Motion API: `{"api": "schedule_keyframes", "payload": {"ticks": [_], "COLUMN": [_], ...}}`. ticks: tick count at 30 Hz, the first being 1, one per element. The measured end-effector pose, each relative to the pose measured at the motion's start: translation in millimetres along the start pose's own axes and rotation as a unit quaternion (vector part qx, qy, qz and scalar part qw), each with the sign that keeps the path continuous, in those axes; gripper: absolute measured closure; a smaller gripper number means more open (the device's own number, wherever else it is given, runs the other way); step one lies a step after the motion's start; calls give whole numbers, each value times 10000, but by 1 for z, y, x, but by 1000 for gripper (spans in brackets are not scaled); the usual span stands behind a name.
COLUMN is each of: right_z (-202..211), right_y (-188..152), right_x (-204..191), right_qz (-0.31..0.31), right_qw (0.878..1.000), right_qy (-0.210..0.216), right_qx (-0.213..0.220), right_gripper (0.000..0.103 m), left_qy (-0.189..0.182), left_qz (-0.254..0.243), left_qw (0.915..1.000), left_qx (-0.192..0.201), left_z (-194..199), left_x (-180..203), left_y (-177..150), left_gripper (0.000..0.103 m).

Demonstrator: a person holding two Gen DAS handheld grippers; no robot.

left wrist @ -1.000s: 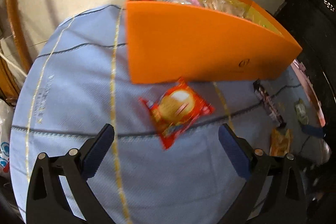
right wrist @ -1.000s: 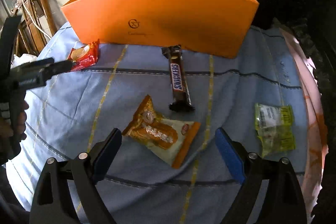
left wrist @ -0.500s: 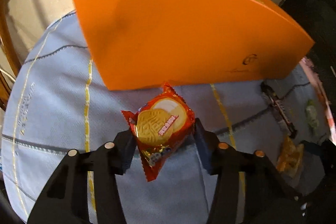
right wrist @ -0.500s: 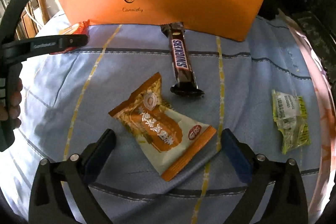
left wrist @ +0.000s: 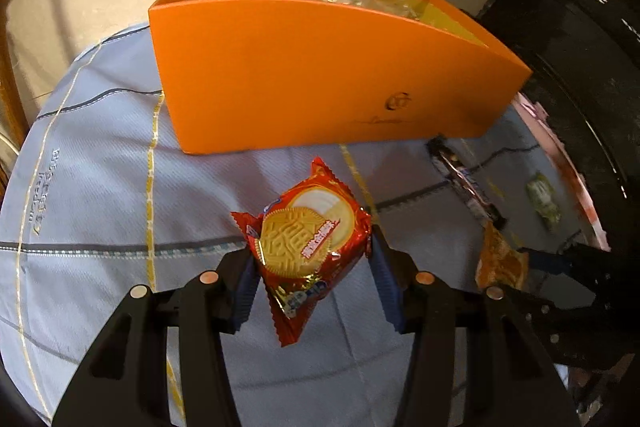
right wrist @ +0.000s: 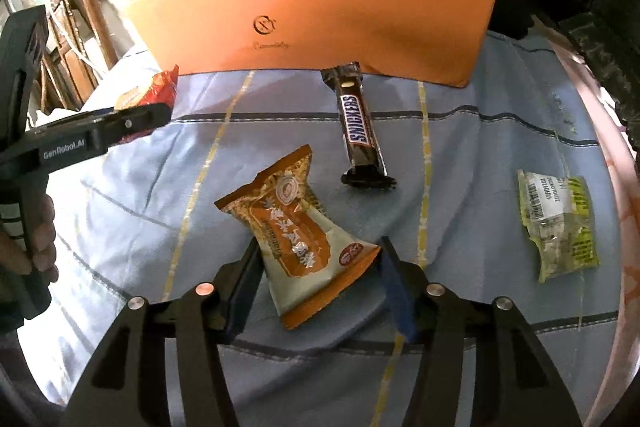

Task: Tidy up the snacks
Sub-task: 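Carry the cookie packet and pastry bag into the orange box and release both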

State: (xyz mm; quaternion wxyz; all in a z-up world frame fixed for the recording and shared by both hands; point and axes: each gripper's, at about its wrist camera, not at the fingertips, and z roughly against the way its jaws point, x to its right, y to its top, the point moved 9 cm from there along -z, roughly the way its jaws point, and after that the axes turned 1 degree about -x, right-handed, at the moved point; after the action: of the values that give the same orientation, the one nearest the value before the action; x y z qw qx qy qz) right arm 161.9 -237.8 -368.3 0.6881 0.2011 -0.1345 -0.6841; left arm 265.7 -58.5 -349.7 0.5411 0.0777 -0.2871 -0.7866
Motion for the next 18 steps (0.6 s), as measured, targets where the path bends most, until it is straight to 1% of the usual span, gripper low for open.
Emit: {"api": "schedule_keyframes", "payload": {"ticks": [2,3,4,5,8,11,13,15,16,18], "right_z": [1,11,13,29,55,78,103,124,134,158], "right_y": [2,4,6,4,15,28,41,62,72,94], "right_x": [-1,2,2,0,0,-5,-4,-6,-6,-6], "right_qz": [-28,-47,-66,-79,-90,-83,-104,-168,-190,-219], "right_qw": [10000,10000,10000,9999,9996,9986,9971,9946,9933,9898], "right_qy": [14,10,19,36,89,136,157,187,187,196], "right_qx": [19,40,63,96,272,512,741,1006,1121,1391], "right_gripper": [46,46,46,46,46,46,46,46,46,46], "left_qy": [-7,-20,-25,-28,-32,-23,-38,-65,-79,-68], "left_qz": [-74,-83,-86,-84,-119,-112,-87,-103,-134,-180], "left_qw": [10000,9999,9999,9999,9999,9995,9988,9977,9967,9954], "left_qx": [-36,-54,-60,-51,53,296,474,660,794,938], "left_z": [4,6,7,10,26,52,69,86,98,111], "left_x": [4,6,7,8,15,30,35,37,41,48], "left_y": [-6,-8,-10,-11,-11,-6,5,20,32,48], "left_gripper": [53,53,53,53,53,53,53,53,53,53]}}
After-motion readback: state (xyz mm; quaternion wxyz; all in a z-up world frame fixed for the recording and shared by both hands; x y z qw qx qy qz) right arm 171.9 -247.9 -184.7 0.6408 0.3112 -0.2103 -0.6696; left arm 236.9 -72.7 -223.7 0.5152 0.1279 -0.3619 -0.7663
